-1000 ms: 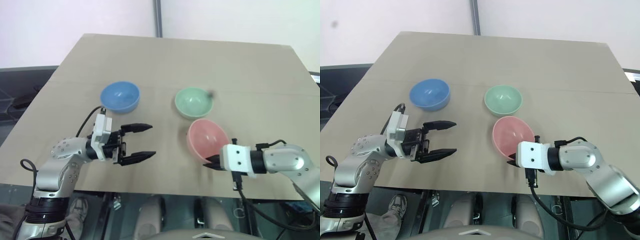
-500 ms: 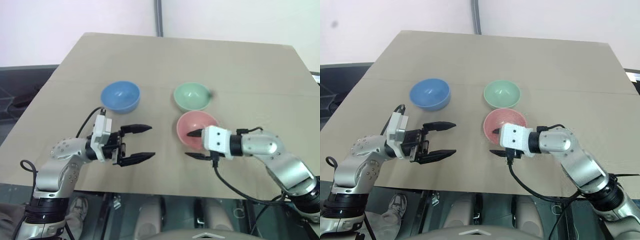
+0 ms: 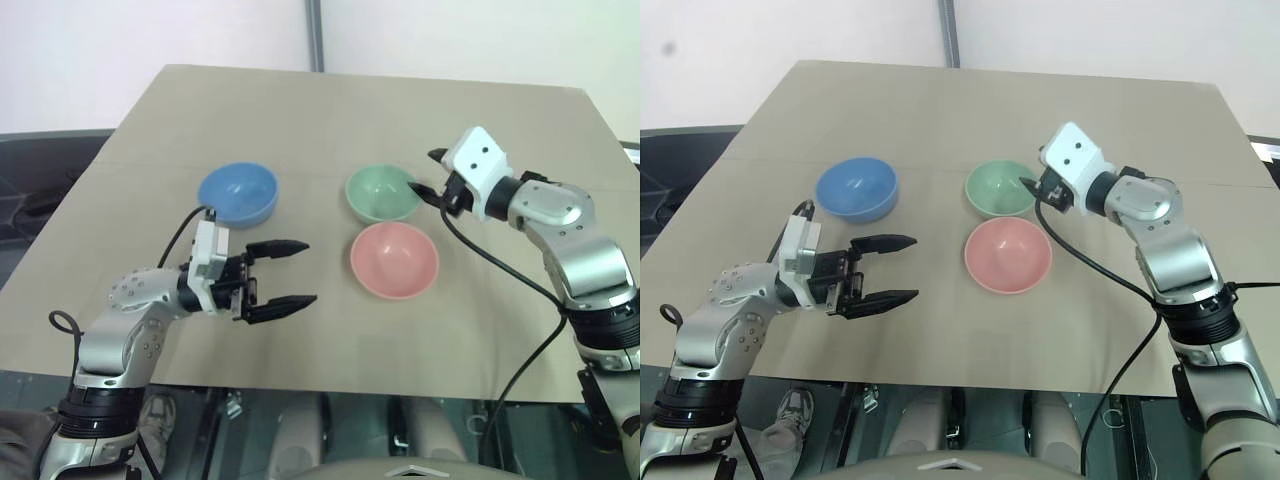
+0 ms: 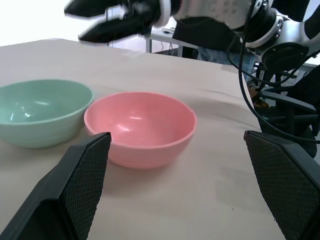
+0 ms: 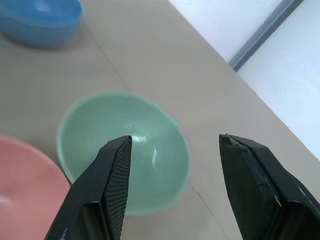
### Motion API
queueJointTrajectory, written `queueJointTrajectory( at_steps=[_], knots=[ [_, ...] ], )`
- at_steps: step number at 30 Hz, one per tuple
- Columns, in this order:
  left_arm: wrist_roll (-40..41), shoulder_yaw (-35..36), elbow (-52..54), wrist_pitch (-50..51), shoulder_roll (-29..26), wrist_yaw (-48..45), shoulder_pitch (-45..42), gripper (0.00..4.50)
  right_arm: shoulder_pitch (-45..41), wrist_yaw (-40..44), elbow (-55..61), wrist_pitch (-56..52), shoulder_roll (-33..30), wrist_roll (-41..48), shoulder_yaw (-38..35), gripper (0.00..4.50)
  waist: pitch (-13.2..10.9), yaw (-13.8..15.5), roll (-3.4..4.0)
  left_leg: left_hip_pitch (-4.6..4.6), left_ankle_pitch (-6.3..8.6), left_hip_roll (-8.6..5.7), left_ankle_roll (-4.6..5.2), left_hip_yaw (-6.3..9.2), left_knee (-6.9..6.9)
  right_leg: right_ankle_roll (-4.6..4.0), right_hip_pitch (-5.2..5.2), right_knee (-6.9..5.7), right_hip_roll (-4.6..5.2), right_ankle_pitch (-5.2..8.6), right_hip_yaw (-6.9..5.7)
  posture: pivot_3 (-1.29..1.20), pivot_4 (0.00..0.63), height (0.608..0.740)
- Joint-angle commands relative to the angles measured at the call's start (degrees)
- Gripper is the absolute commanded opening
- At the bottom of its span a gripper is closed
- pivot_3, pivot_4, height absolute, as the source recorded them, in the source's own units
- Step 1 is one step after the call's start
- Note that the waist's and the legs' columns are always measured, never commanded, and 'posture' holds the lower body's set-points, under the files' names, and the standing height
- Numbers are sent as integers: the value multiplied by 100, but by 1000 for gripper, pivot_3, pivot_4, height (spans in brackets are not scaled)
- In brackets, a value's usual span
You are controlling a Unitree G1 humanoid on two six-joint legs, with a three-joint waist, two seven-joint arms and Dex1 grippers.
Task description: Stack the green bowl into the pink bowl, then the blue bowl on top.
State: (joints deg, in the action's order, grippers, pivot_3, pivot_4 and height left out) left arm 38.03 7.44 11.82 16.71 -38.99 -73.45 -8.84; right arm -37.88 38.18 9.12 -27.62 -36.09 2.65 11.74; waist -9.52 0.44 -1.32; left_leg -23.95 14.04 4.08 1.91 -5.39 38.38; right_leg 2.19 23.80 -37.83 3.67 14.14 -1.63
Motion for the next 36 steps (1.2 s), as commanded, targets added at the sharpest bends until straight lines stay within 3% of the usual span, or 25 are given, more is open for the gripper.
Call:
queueJointTrajectory(
  at_steps=[1,4,10,21,29,35,36],
  knots=[
    [129,137,243,6,-94,-25,112,4500,-211,572,-710,1604,-624,-728,411,3040,-2,-16,3,0,0,0,0,-1,0,0,1,1,0,0,1,0,150,740],
    [161,172,296,16,-94,-9,177,4500,-395,1057,-1384,2636,-884,-957,667,3040,-4,-42,4,1,0,0,1,-3,0,1,1,2,1,1,2,0,150,740],
    [164,213,326,14,-103,-22,225,4500,-1064,1492,-2719,4216,-828,-1437,974,3040,-9,-146,11,12,0,5,1,-9,1,2,1,-7,-5,0,11,0,150,740],
    [164,261,432,4,-99,30,398,4500,-2065,1027,-4544,5858,-6,-2565,1482,3040,-15,-117,18,10,-14,8,-23,-17,2,0,2,-6,-3,0,15,0,150,740],
    [189,330,509,4,-109,58,498,4500,-2513,653,-5472,6560,188,-3209,1763,3040,-17,-128,21,11,-15,8,-25,-19,1,-1,4,-8,-4,0,17,0,150,740],
    [234,387,576,23,-134,122,599,4500,-2590,636,-5816,6902,234,-3331,1842,1059,-18,-138,23,12,-15,9,-26,-19,1,-1,4,-9,-4,-1,18,0,150,740],
    [244,389,584,24,-142,128,613,4500,-2599,611,-5840,6946,234,-3355,1844,477,-18,-137,23,12,-15,9,-26,-19,1,-1,4,-10,-4,-1,18,0,150,740]
  ],
)
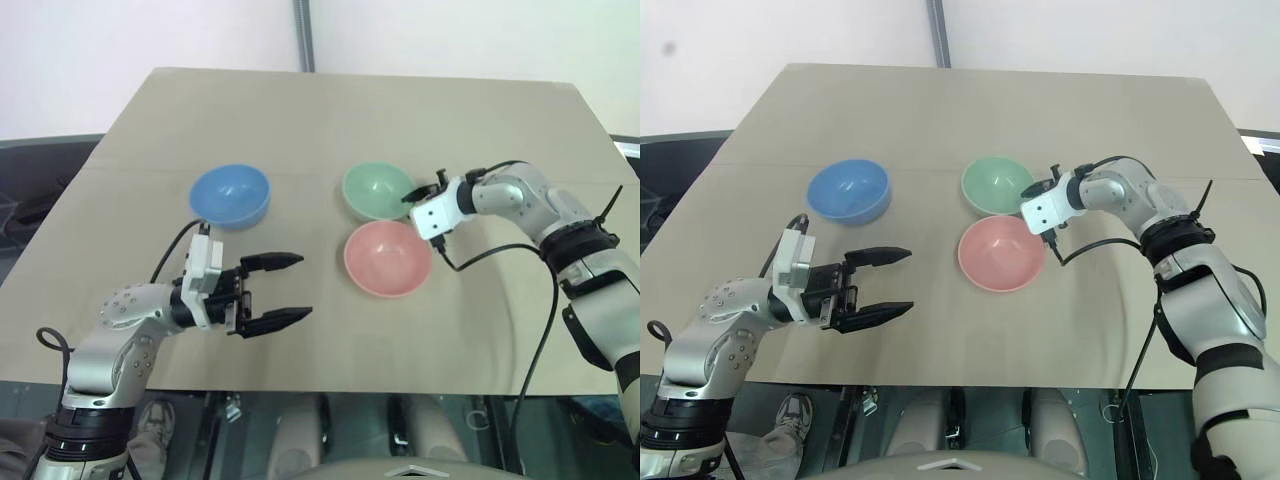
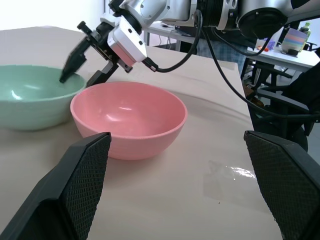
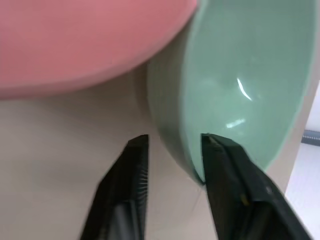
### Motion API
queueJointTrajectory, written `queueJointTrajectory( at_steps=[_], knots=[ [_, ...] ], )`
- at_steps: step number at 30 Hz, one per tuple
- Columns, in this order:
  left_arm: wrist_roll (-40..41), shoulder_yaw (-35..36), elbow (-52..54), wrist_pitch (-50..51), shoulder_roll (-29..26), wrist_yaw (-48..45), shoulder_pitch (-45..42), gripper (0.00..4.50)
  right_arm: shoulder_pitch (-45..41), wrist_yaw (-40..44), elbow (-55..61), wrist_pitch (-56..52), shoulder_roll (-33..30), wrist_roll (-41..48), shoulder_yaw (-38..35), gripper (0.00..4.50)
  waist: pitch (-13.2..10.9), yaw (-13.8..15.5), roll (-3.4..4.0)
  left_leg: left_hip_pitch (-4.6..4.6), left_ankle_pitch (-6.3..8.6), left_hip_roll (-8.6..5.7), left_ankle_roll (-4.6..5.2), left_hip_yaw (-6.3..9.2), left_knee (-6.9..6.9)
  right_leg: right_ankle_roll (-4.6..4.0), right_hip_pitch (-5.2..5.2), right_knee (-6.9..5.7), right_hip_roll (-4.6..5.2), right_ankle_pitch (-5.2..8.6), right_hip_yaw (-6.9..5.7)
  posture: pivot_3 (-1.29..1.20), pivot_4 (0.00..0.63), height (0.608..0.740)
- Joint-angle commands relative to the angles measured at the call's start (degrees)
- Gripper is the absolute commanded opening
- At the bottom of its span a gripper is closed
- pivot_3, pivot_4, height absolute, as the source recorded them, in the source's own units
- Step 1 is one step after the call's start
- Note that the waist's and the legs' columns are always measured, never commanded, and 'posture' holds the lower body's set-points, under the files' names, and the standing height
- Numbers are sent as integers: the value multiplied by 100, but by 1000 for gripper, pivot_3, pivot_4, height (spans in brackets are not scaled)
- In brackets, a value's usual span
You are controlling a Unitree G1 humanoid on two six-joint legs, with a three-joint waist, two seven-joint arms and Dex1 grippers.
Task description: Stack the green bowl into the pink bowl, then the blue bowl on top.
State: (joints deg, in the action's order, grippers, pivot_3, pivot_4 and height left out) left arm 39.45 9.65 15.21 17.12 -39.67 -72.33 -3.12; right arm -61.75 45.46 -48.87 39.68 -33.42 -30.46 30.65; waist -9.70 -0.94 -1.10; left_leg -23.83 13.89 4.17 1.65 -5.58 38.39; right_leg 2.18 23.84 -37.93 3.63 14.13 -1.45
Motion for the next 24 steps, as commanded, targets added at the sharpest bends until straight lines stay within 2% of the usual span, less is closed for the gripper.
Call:
queueJointTrajectory(
  at_steps=[1,5,7,11,15,19,21,24],
  knots=[
    [107,171,246,-24,-82,16,58,4500,-234,-166,-40,266,-52,-80,-52,217,0,2,0,0,0,0,0,0,0,0,0,0,0,0,0,0,150,740],
    [123,168,234,-14,-55,53,56,4500,-344,-118,232,320,-185,178,-327,217,-5,-2,9,1,0,0,0,-1,0,0,0,0,0,0,1,0,150,740],
    [111,151,142,-42,-24,24,39,4500,-199,361,807,-172,-147,918,-691,217,-9,1,13,0,0,0,-1,-2,0,0,1,0,0,0,2,0,150,740],
    [64,35,-187,-58,155,62,-176,4500,563,1696,3381,-2393,-311,2825,-1308,217,-10,26,14,0,0,4,-1,-1,-1,0,0,-3,0,-1,2,0,150,740],
    [-69,-5,-702,-178,202,-66,-567,4500,1562,2245,6029,-4462,-1039,3810,-1663,217,-9,106,13,-4,11,3,17,14,-2,0,-5,0,3,-1,-16,0,150,740],
    [-164,-100,-1136,-305,236,-189,-970,4500,2297,2384,7453,-5569,-1703,3984,-1690,217,-9,161,14,-6,14,-3,23,11,4,0,-5,5,7,-1,-16,0,150,740],
    [-208,-136,-1302,-343,268,-240,-1136,4500,2498,2433,7814,-5900,-1938,3932,-1629,217,-9,158,13,-4,14,-3,23,13,5,0,-4,1,4,-1,-17,0,150,740],
    [-265,-203,-1432,-375,314,-324,-1324,4500,2741,2417,8072,-6119,-2194,3722,-1574,1063,-8,130,12,2,14,-1,24,10,6,0,-4,-2,2,-1,-14,0,150,740]
  ],
)
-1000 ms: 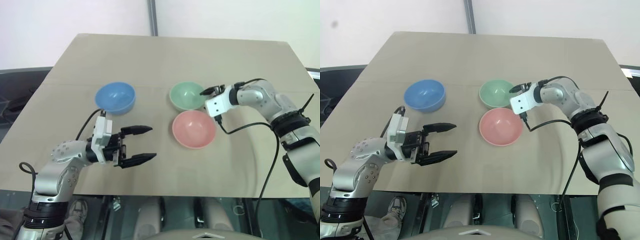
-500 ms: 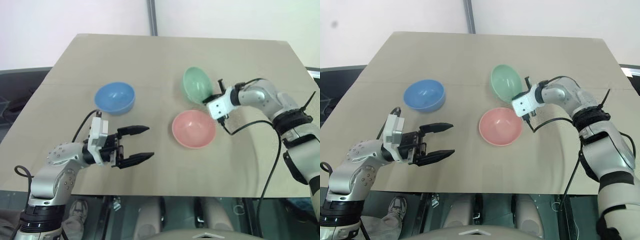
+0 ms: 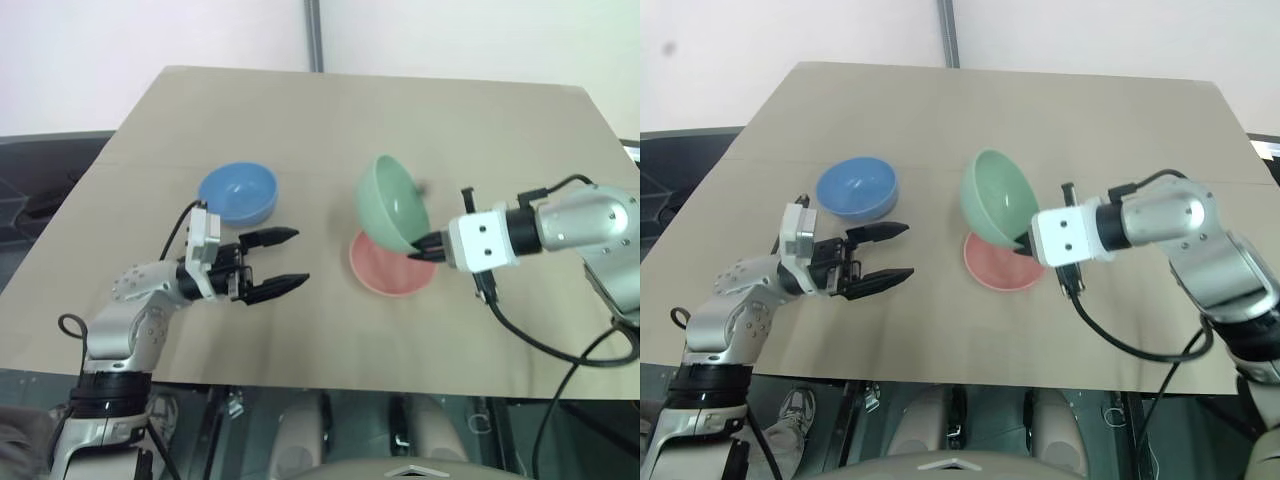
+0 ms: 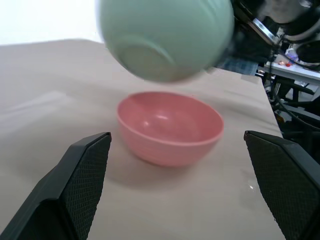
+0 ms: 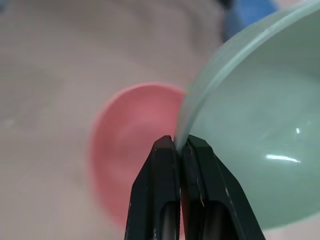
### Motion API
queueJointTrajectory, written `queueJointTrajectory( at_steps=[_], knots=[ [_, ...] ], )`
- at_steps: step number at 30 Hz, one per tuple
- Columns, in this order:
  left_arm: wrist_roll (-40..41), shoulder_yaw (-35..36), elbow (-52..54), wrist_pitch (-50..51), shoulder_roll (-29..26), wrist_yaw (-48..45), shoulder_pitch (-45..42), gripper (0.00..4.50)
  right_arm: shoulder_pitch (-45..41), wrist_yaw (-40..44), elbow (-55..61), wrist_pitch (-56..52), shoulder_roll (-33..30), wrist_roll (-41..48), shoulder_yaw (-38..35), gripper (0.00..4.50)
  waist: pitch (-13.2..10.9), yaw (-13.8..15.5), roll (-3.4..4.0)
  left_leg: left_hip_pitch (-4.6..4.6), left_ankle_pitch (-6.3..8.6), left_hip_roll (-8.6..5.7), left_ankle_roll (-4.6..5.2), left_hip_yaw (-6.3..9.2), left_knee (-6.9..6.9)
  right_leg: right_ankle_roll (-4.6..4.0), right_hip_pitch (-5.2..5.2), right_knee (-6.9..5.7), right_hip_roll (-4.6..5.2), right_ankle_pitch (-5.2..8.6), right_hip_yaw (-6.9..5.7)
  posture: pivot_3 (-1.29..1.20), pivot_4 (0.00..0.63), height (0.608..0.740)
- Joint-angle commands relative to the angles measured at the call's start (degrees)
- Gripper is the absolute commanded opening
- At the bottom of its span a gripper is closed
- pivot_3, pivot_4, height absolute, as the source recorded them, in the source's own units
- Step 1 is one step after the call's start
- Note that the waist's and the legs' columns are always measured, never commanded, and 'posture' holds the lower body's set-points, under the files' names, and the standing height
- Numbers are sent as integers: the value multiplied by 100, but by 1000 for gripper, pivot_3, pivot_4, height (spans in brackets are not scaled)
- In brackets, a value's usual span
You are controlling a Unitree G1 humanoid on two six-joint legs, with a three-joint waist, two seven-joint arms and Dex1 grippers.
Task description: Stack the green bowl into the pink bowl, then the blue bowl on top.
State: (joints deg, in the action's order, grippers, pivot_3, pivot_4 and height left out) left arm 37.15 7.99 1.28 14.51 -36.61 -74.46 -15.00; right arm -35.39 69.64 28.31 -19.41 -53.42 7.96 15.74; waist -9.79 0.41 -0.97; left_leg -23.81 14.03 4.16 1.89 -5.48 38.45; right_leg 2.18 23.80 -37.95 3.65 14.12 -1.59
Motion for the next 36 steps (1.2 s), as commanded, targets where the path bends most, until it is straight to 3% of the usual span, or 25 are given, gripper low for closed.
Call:
queueJointTrajectory(
  at_steps=[1,6,10,15,18,22,29,32,35,36],
  knots=[
    [-43,-43,-57,-114,10,-131,-164,4500,143,-27,406,-251,-233,-156,-93,1541,1,-12,-2,-1,0,1,0,1,0,0,0,1,-2,0,0,0,150,740],
    [18,54,-138,15,-9,-33,-304,4500,228,-283,617,-273,-194,-268,-252,3922,0,-43,-2,-4,0,1,-1,0,0,0,2,3,-3,0,2,0,150,740],
    [-121,170,-88,312,-125,544,-457,4500,201,-530,877,-905,44,242,-640,3922,0,-45,-4,-6,0,0,-1,3,0,1,0,4,-3,0,1,0,150,740],
    [-1794,22,148,148,-575,2240,-640,4500,307,-907,1170,-1742,315,1099,-1344,3922,-1,-41,-6,-6,0,0,-1,7,-1,1,-1,4,-4,-1,0,0,150,740],
    [-2543,-211,333,869,-998,2894,-948,4500,458,-1367,1365,-2181,555,1439,-1699,3922,-7,-39,-19,-7,0,0,0,5,-3,1,0,5,-3,0,1,0,150,740],
    [-3445,-1135,352,1085,-1513,2680,-1512,4500,597,-1923,1556,-2468,727,1470,-1811,3922,-11,34,-29,-11,0,-2,-1,9,-2,1,1,3,-4,-1,-2,0,150,740],
    [-4318,-2047,142,1703,-1713,2453,-1862,4500,946,-2357,1794,-2544,672,1464,-1823,3922,-12,26,-30,-14,0,-2,-1,0,-5,1,8,7,-6,0,4,0,150,740],
    [-4476,-2260,75,1816,-1667,2317,-1933,3745,1105,-2468,1839,-2526,609,1425,-1867,3979,-12,28,-30,-15,0,0,-1,1,-5,1,11,4,-10,0,5,0,150,740],
    [-4552,-2324,-38,1794,-1602,2241,-2057,2434,1232,-2585,1900,-2550,569,1436,-1928,3979,-13,34,-32,-16,0,0,0,2,-3,1,10,4,-9,0,4,0,150,740],
    [-4551,-2321,-62,1756,-1593,2202,-2105,1793,1278,-2613,1922,-2558,554,1446,-1957,3979,-13,38,-32,-16,0,0,0,2,-2,1,10,4,-9,0,5,0,150,740]
  ],
)
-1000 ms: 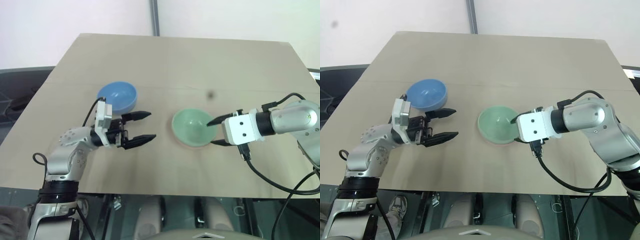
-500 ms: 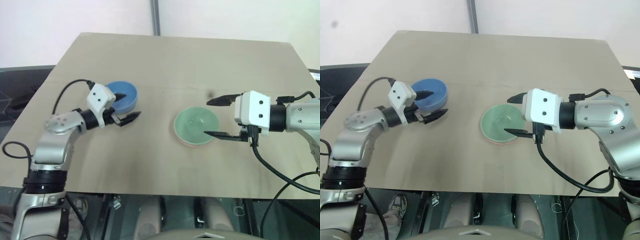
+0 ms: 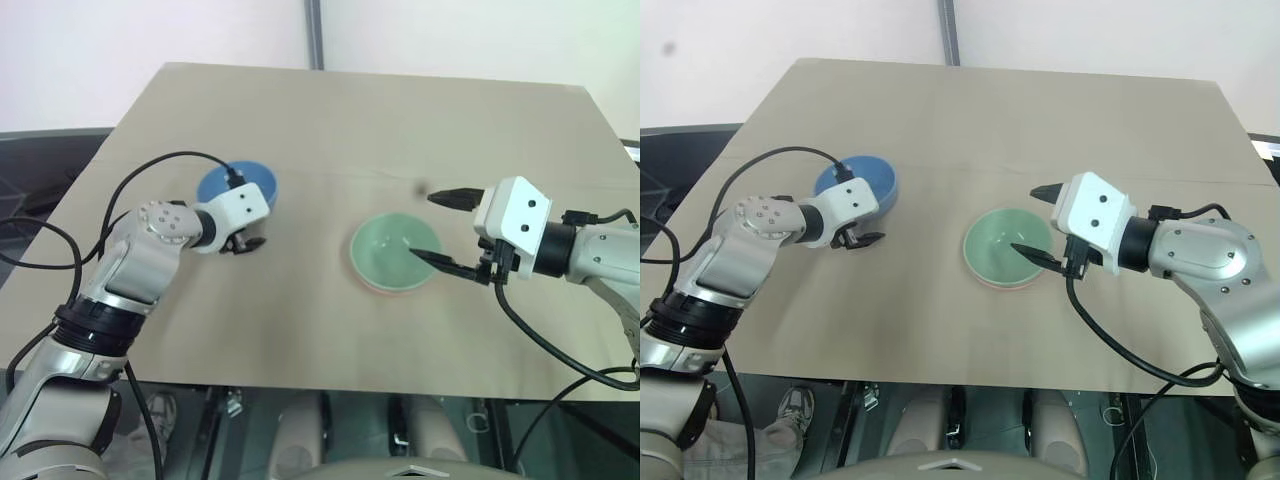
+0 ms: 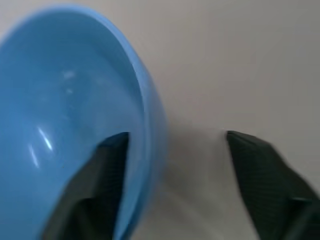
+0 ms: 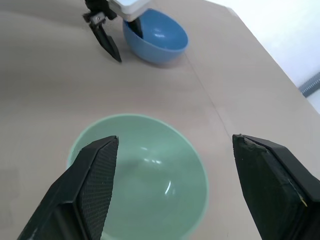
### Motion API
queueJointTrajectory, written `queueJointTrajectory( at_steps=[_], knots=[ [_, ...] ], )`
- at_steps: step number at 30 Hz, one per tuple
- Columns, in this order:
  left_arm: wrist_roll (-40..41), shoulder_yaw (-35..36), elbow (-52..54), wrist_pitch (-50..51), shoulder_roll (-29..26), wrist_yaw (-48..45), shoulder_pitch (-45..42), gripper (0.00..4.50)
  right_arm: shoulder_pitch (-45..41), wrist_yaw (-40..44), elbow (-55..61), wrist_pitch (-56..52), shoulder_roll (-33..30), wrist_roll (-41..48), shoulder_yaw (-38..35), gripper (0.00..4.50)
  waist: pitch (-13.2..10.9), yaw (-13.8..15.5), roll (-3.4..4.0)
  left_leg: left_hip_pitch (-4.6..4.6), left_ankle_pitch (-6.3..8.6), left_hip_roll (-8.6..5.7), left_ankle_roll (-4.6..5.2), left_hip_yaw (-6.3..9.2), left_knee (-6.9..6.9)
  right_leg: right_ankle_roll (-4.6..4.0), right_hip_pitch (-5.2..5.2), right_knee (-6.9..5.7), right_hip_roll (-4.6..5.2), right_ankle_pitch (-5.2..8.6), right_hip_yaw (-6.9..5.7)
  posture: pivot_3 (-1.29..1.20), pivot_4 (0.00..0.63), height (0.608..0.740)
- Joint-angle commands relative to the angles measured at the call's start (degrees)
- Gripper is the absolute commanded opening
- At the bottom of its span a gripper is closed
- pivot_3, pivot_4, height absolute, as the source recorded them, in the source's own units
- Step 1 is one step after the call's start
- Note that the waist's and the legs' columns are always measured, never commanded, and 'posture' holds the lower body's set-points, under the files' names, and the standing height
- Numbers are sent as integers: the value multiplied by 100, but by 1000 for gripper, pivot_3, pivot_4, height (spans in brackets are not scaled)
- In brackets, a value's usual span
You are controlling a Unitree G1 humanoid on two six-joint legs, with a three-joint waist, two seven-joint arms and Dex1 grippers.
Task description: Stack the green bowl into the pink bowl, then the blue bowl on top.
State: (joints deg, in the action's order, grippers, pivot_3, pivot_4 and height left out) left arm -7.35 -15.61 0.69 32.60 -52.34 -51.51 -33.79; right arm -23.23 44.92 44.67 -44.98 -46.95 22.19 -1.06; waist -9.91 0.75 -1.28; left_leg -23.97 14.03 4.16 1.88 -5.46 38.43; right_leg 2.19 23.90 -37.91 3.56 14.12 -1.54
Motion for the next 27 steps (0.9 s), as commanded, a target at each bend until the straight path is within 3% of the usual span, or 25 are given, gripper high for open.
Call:
queueJointTrajectory(
  at_steps=[1,5,11,15,17,21,27],
  knots=[
    [-100,45,-23,-83,-12,-115,-265,1492,101,-159,304,-4,-108,30,-304,3979,0,5,0,0,0,0,0,1,0,0,0,0,0,0,0,0,150,740],
    [27,139,-10,-263,25,-268,-359,61,218,-240,344,-17,-154,57,-384,3979,0,2,0,-2,0,0,0,1,0,0,0,1,0,0,-1,0,150,740],
    [1111,535,816,-726,-73,-1348,-242,61,324,-343,352,-64,-184,166,-544,3979,-2,0,-3,-4,0,0,0,3,1,0,1,1,1,0,-1,0,150,740],
    [1754,760,1291,-1039,-207,-2056,-293,61,331,-271,412,-466,-140,822,-936,3979,-2,0,-3,-6,0,-1,-1,4,3,0,0,2,2,0,-1,0,150,740],
    [1880,740,1297,-1077,-202,-2235,-515,0,285,-366,446,-658,-67,1180,-1192,4491,-2,1,-3,-3,0,-1,0,5,3,0,-2,-1,0,0,-1,0,150,740],
    [1935,565,1182,-1362,-62,-2564,-979,0,444,-830,578,-791,-18,1192,-1458,4491,-2,7,-3,0,0,-1,0,14,8,1,-10,-3,-2,0,-6,0,150,740],
    [1881,14,581,-2110,626,-3184,-1788,0,1798,-1022,1339,-1249,-75,1543,-2108,4491,1,77,-8,-16,0,-7,0,24,19,2,-11,5,-1,0,-13,0,150,740]
  ],
)
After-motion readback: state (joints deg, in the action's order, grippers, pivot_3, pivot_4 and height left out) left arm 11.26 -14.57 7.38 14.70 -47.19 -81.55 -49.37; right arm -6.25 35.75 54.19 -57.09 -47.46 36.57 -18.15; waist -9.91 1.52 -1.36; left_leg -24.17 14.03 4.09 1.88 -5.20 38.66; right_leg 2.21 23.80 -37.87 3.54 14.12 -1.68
